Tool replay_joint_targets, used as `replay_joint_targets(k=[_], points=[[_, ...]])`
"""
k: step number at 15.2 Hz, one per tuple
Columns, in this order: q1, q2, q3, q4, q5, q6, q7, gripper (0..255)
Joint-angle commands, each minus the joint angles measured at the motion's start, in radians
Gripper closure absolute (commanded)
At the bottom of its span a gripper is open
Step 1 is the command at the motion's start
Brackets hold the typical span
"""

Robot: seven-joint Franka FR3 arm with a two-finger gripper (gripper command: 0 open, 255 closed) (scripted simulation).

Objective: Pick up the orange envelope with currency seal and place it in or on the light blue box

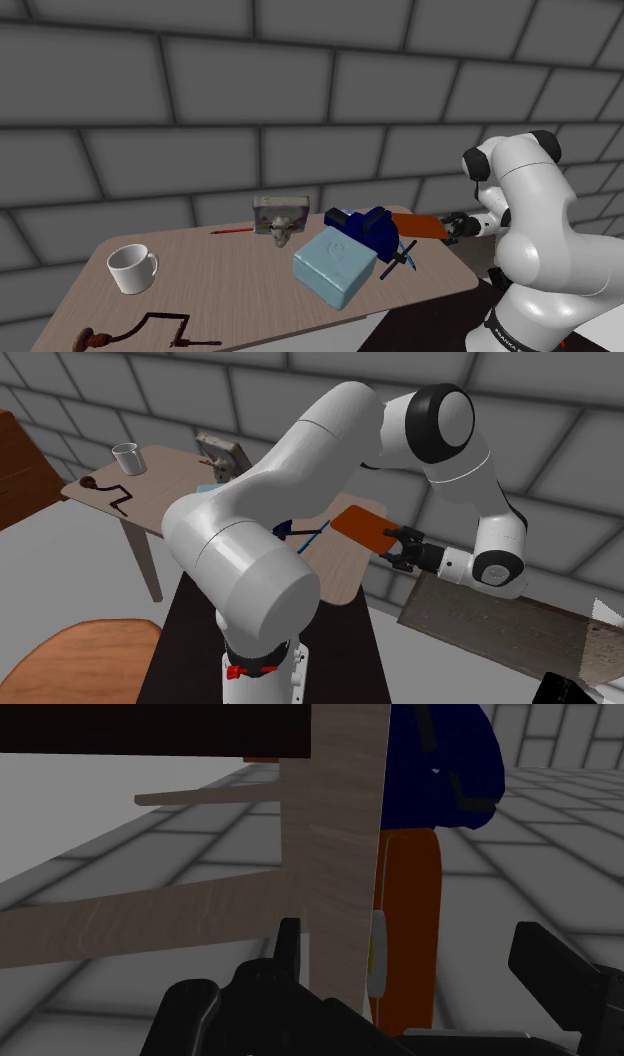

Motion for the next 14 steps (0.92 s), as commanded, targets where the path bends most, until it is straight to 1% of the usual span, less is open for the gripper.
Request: replay_joint_targets(k=[1,2,10,14], points=[[0.000,0.000,0.000,0.000,0.000,0.000,0.000,0],[0.000,0.000,0.000,0.000,0.000,0.000,0.000,255],[-0.004,0.004,0.000,0.006,0.000,-0.002,0.000,255],[0.010,-0.037,-0.012,-0.026,-0.011,-0.009,0.008,255]])
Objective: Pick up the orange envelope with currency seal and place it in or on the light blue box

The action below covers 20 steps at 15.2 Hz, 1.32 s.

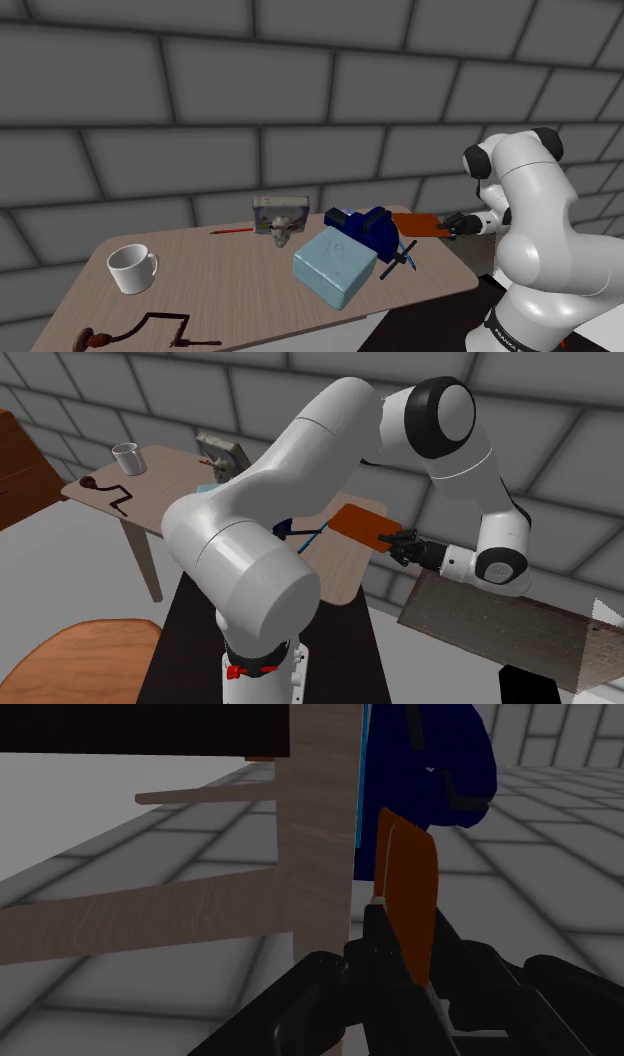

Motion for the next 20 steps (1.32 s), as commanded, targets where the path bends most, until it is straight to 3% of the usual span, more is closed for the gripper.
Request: replay_joint_targets(k=[1,20], points=[[0.009,-0.024,-0.006,-0.017,-0.007,-0.010,0.005,255],[0.076,-0.247,-0.097,-0.136,-0.062,-0.073,0.091,255]])
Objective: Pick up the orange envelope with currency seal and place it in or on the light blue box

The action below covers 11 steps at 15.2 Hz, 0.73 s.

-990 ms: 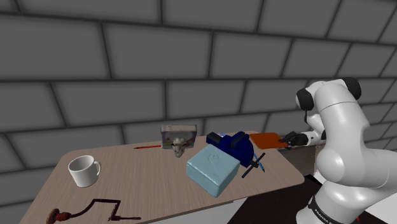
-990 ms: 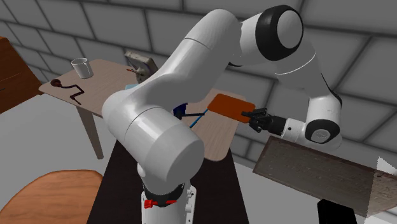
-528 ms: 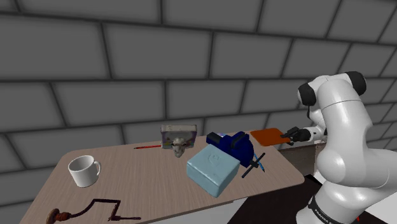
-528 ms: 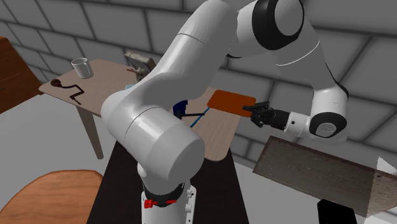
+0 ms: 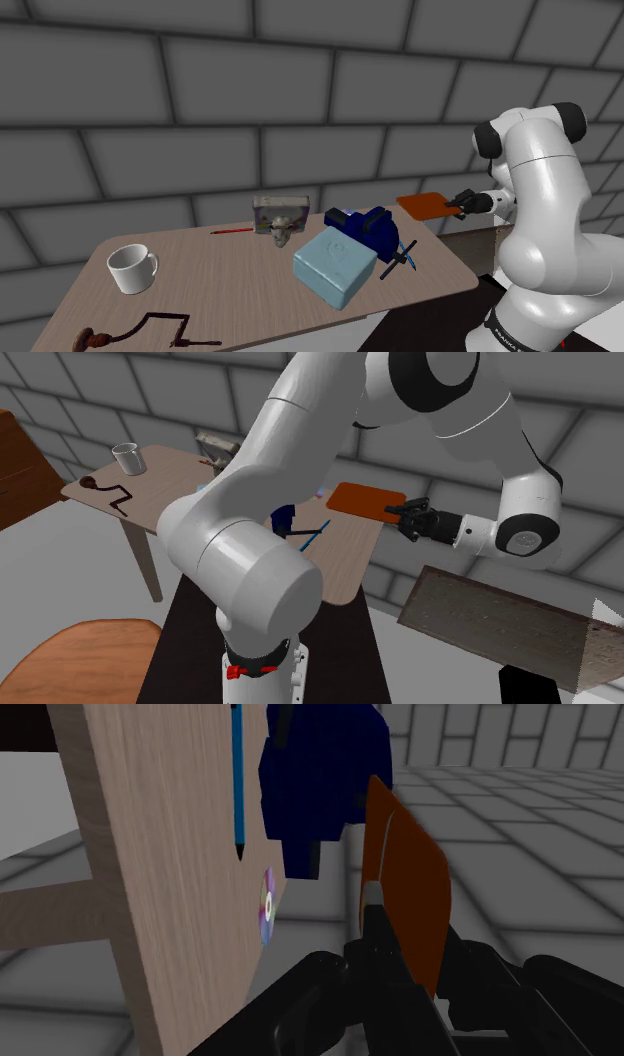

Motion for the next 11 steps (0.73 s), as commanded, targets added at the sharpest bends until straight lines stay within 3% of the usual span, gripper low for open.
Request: replay_joint_targets(k=[1,10,11], points=[[0.009,-0.027,-0.011,-0.014,-0.006,-0.006,0.012,255],[0.037,-0.121,-0.051,-0.043,-0.023,-0.034,0.070,255],[0.066,-0.149,-0.059,-0.093,-0.029,-0.013,0.061,255]])
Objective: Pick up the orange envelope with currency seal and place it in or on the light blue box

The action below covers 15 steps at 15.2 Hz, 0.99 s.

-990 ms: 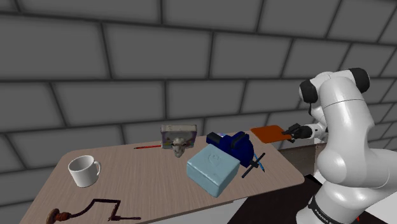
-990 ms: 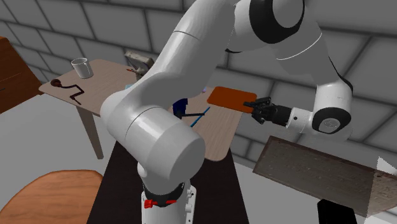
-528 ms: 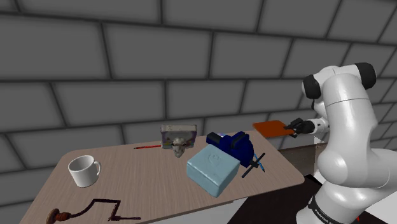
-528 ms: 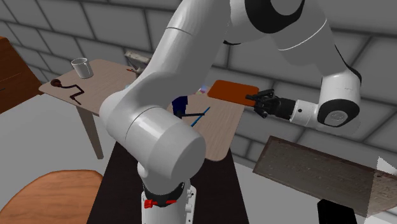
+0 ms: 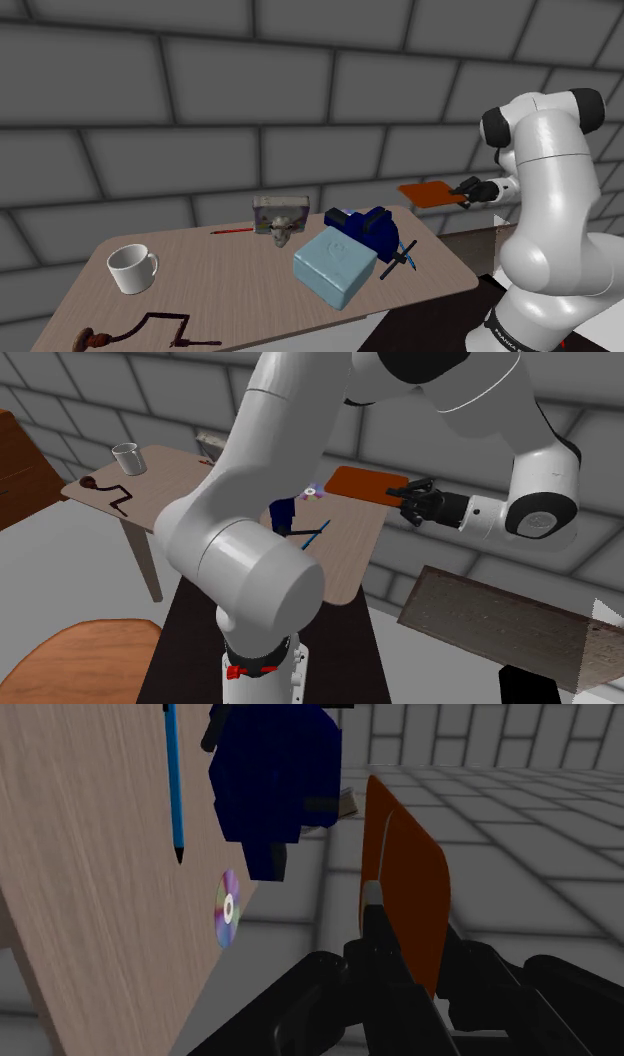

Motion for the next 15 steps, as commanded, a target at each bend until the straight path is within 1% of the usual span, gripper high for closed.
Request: replay_joint_targets(k=[1,8,15], points=[[0.044,-0.042,-0.011,-0.071,-0.007,0.031,-0.010,255],[0.241,-0.243,-0.059,-0.381,-0.015,0.197,-0.029,255],[0.422,-0.470,-0.081,-0.652,0.023,0.402,-0.003,255]])
